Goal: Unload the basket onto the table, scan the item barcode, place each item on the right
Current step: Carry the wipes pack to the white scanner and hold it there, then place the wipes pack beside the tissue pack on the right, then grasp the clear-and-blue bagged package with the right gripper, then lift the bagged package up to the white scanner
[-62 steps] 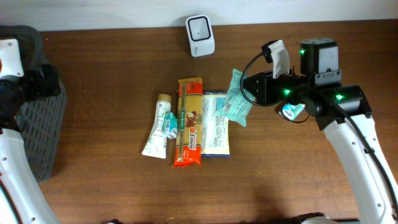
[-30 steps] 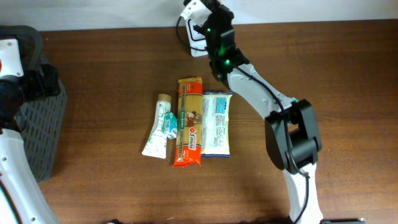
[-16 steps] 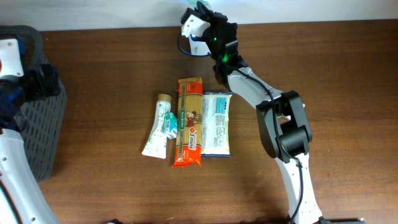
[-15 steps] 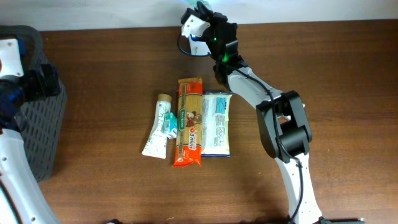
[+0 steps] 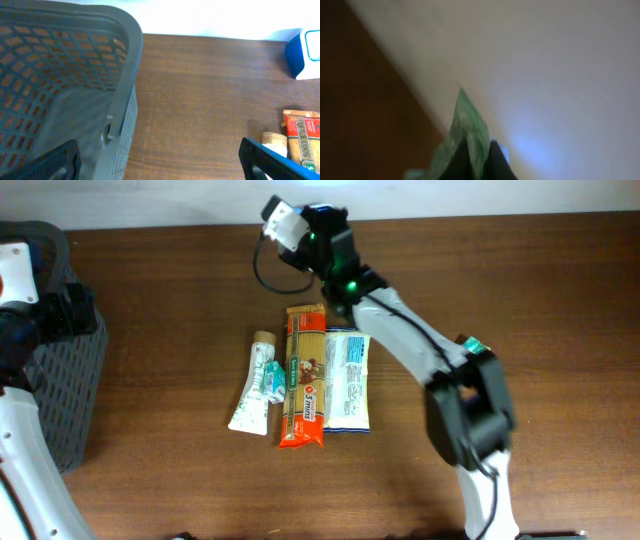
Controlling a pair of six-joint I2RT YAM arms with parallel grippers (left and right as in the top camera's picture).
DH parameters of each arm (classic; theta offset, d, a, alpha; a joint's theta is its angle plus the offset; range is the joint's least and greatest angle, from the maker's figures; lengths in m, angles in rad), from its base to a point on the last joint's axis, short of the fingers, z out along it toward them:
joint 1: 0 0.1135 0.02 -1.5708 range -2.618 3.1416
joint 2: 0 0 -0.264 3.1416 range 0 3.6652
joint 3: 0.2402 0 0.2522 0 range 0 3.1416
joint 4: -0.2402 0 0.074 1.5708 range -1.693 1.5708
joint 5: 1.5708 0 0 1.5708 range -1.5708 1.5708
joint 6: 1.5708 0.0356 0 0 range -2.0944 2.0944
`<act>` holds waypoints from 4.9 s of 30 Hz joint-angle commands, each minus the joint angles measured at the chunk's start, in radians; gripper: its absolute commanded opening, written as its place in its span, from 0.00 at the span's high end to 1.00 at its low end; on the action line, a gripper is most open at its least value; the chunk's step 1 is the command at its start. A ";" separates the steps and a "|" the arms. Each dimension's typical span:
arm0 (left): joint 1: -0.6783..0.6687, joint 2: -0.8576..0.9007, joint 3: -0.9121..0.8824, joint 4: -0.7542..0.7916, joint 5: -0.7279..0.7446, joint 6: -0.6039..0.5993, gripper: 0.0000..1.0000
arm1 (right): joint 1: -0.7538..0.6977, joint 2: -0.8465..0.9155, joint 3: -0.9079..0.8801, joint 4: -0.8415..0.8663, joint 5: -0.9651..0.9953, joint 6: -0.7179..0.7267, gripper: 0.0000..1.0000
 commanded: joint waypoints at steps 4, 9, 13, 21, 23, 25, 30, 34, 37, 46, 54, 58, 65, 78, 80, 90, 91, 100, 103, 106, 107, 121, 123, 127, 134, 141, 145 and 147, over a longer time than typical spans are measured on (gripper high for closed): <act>0.003 -0.005 0.010 0.001 0.005 0.016 0.01 | -0.040 -0.402 0.014 -0.667 -0.040 0.463 0.96; 0.003 -0.005 0.010 0.001 0.005 0.016 0.00 | -0.118 -0.455 0.011 -1.090 -0.018 0.549 0.96; 0.003 -0.005 0.010 0.001 0.005 0.016 0.01 | -0.229 -0.366 -0.016 -1.227 -0.023 0.662 0.96; 0.003 -0.005 0.010 0.001 0.005 0.016 0.01 | -0.445 -0.097 -0.018 -1.294 -0.037 0.756 0.96; 0.003 -0.005 0.010 0.001 0.005 0.016 0.01 | -0.496 -0.060 -0.018 -1.294 -0.037 0.763 0.96; 0.003 -0.005 0.010 0.001 0.005 0.016 0.01 | -0.543 -0.053 -0.018 -1.294 -0.037 0.763 0.96; 0.003 -0.005 0.010 0.001 0.005 0.016 0.01 | -0.594 -0.053 -0.018 -1.321 -0.037 0.762 0.79; 0.003 -0.005 0.010 0.001 0.005 0.016 0.01 | -0.607 -0.053 -0.014 -1.328 -0.037 0.762 0.68; 0.003 -0.005 0.010 0.001 0.005 0.016 0.01 | -0.607 -0.053 0.043 -1.367 -0.038 0.762 0.64; 0.003 -0.005 0.010 0.001 0.005 0.016 0.01 | -0.523 -0.053 0.255 -1.499 -0.374 0.732 0.37; 0.003 -0.005 0.010 0.001 0.005 0.016 0.01 | -0.290 -0.053 0.004 -1.365 -0.404 0.736 0.30; 0.003 -0.005 0.010 0.001 0.005 0.016 0.01 | -0.195 -0.053 -0.146 -1.278 -0.404 0.770 0.31; 0.003 -0.005 0.010 0.001 0.005 0.016 0.01 | -0.142 -0.053 -0.362 -1.083 -0.455 0.845 0.36; 0.003 -0.005 0.010 0.001 0.005 0.016 0.01 | -0.283 -0.204 -0.396 -1.079 -0.550 0.613 0.96; 0.003 -0.005 0.010 0.001 0.005 0.016 0.01 | -0.320 -0.288 -0.395 -1.128 -0.576 0.454 0.96; 0.003 -0.005 0.010 0.001 0.005 0.016 0.01 | -0.170 -0.342 -0.396 -1.149 -0.323 0.181 0.93; 0.003 -0.005 0.010 0.001 0.005 0.016 0.01 | -0.165 -0.342 -0.396 -1.146 -0.286 0.181 0.92; 0.003 -0.005 0.010 0.001 0.005 0.016 0.01 | -0.166 -0.342 -0.396 -1.093 -0.246 0.182 0.86; 0.003 -0.005 0.010 0.001 0.005 0.016 0.01 | -0.167 -0.342 -0.396 -1.075 -0.344 0.209 0.92; 0.003 -0.005 0.010 0.001 0.005 0.016 0.01 | -0.174 -0.342 -0.396 -0.994 -0.430 0.462 0.96; 0.003 -0.005 0.010 0.001 0.005 0.016 0.01 | -0.183 -0.342 -0.395 -0.972 -0.510 0.535 0.96; 0.003 -0.005 0.010 0.001 0.005 0.016 0.01 | -0.396 -0.422 -0.013 -0.959 -0.972 0.946 0.96; 0.003 -0.005 0.010 0.001 0.005 0.016 0.01 | -0.388 -0.444 0.011 -0.959 -0.943 0.946 0.96; 0.003 -0.005 0.010 0.001 0.005 0.016 0.01 | -0.319 -0.455 0.012 -0.980 -0.710 0.911 0.96; 0.003 -0.005 0.010 0.001 0.005 0.016 0.01 | -0.014 -0.397 0.135 -0.977 0.186 0.791 0.96; 0.003 -0.005 0.010 0.001 0.005 0.016 0.01 | 0.044 -0.172 0.179 -0.441 0.675 0.253 0.96; 0.003 -0.005 0.010 0.001 0.005 0.016 0.01 | 0.042 0.031 0.179 0.000 0.709 -0.188 0.96; 0.003 -0.005 0.010 0.001 0.005 0.016 0.01 | 0.042 0.137 0.179 0.232 0.708 -0.365 0.96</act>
